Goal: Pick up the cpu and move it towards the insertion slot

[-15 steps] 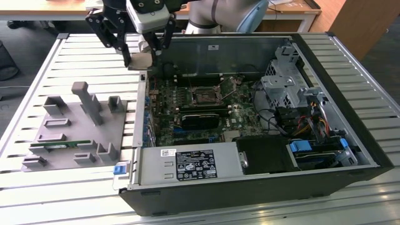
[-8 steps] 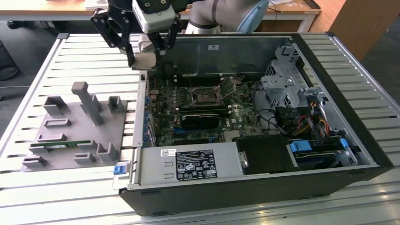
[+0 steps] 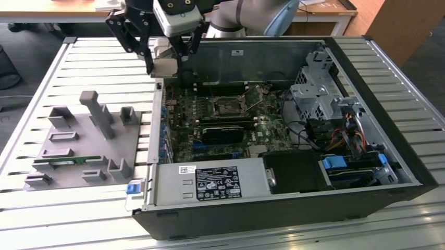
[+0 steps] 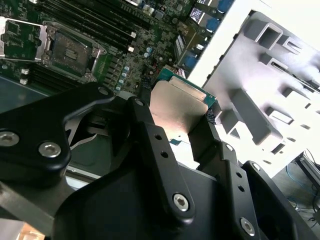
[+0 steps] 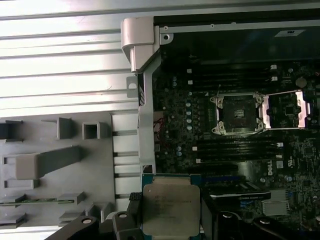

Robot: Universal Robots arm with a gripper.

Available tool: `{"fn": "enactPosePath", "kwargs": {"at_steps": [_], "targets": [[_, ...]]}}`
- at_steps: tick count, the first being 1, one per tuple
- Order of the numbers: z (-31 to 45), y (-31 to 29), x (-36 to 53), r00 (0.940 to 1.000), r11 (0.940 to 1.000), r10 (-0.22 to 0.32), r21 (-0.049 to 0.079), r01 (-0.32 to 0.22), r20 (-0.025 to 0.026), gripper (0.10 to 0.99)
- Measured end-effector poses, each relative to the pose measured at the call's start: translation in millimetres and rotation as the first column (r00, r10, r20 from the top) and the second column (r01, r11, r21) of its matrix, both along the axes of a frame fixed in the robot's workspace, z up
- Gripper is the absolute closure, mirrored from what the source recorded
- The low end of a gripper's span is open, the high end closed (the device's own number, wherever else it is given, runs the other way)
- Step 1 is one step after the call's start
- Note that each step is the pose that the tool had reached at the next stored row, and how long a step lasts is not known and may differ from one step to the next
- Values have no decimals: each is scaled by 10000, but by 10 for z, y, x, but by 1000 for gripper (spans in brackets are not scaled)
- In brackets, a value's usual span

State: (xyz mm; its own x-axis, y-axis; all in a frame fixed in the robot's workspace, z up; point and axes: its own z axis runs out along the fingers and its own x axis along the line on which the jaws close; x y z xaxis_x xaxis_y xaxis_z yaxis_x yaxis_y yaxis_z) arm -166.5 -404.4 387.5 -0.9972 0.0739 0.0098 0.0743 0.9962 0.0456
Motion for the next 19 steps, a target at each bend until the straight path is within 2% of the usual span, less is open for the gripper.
{"fn": "enactPosePath", "kwargs": {"at_steps": [19], "targets": [[0, 0, 207, 10000, 10000, 0, 0, 0, 0, 537]]}}
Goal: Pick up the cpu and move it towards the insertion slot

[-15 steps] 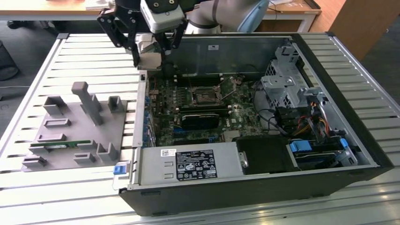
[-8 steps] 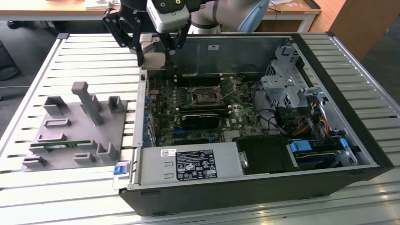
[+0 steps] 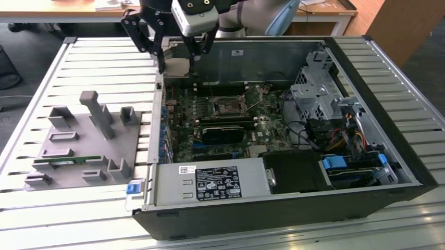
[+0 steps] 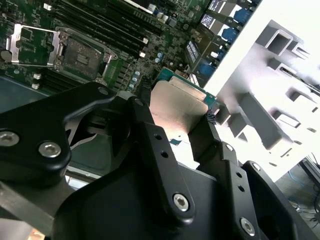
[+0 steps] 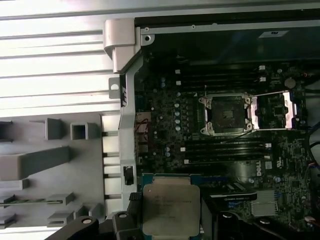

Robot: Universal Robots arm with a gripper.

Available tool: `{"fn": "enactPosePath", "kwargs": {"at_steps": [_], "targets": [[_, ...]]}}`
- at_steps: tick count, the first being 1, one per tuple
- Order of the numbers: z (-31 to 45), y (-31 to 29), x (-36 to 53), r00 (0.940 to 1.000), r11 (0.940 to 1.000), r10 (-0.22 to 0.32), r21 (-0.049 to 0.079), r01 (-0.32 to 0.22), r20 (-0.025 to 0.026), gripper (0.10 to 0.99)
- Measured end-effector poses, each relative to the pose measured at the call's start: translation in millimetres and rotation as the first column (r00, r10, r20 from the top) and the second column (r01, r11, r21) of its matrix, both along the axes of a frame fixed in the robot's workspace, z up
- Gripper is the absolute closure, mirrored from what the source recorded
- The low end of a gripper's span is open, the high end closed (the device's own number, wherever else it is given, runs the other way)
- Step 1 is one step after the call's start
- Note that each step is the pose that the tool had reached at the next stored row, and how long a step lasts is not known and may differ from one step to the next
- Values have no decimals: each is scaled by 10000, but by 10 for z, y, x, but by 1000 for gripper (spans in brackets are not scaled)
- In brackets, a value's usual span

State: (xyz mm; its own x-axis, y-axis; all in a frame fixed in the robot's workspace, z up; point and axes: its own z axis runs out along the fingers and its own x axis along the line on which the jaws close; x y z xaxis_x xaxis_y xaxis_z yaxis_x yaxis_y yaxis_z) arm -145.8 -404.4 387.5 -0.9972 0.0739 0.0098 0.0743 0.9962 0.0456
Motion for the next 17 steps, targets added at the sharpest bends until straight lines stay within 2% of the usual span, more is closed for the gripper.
{"fn": "enactPosePath", "kwargs": {"at_steps": [17], "targets": [[0, 0, 227, 10000, 10000, 0, 0, 0, 0, 537]]}}
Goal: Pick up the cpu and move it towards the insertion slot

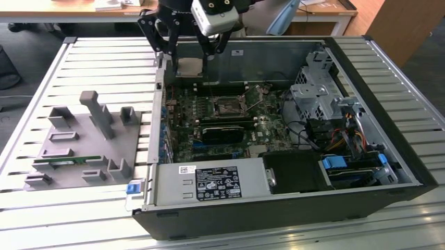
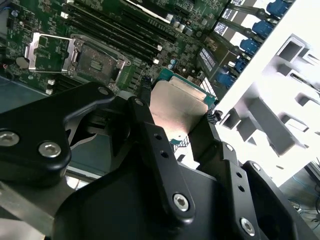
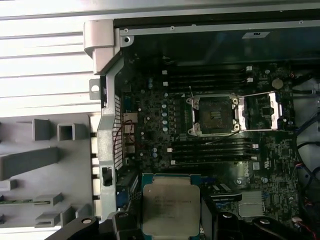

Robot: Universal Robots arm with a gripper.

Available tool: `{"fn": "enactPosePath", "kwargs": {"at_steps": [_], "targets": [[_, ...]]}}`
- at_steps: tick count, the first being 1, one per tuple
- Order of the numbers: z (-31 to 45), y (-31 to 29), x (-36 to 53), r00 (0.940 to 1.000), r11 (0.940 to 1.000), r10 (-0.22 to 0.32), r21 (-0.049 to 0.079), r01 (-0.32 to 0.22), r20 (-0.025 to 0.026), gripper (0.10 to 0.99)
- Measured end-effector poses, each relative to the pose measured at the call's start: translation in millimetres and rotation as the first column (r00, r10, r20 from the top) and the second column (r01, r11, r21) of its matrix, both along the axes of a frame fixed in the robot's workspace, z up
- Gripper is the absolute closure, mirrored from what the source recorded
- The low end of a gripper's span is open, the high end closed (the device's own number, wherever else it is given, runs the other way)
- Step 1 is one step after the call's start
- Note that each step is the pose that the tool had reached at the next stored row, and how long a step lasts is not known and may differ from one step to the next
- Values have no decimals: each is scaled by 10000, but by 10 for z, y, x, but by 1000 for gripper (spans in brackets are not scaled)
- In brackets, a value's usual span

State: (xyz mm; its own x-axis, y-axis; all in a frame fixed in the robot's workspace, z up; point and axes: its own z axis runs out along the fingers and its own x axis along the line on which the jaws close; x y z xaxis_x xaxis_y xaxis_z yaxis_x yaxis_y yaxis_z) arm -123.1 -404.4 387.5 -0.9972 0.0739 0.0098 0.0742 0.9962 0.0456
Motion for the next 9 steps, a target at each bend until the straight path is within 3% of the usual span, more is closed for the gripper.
{"fn": "enactPosePath", "kwargs": {"at_steps": [9], "targets": [[0, 0, 135, 10000, 10000, 0, 1, 0, 0, 537]]}}
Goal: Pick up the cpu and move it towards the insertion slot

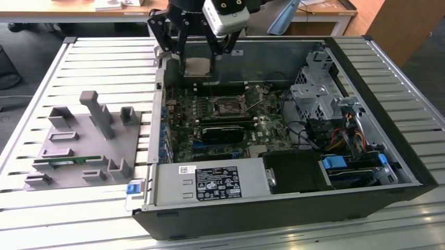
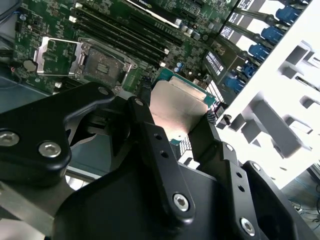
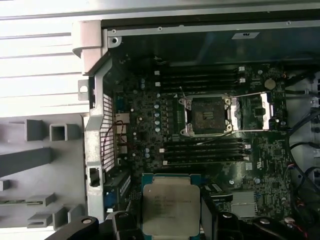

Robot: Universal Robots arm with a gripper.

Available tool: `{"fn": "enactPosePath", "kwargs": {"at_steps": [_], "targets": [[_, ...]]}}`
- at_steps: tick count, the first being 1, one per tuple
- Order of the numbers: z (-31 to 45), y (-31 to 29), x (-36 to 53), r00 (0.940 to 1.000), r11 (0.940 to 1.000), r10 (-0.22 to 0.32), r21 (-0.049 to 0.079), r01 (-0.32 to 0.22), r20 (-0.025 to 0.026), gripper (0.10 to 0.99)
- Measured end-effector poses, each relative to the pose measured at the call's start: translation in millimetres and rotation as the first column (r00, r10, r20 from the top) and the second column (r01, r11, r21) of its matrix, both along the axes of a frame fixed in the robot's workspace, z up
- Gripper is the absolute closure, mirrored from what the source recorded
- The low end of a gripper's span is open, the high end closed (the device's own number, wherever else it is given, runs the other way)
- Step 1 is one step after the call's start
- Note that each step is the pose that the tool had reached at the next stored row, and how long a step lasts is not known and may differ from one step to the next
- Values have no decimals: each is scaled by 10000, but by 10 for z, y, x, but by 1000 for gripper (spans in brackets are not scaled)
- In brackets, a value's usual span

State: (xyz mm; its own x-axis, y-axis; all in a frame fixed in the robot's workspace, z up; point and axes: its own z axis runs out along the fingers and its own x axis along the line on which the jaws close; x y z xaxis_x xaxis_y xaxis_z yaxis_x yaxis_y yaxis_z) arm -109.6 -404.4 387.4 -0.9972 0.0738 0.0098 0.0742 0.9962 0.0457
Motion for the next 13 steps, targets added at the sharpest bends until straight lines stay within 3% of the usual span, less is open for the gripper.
{"fn": "enactPosePath", "kwargs": {"at_steps": [13], "targets": [[0, 2, 212, 10000, 10000, -1, 0, 1, 0, 537]]}}
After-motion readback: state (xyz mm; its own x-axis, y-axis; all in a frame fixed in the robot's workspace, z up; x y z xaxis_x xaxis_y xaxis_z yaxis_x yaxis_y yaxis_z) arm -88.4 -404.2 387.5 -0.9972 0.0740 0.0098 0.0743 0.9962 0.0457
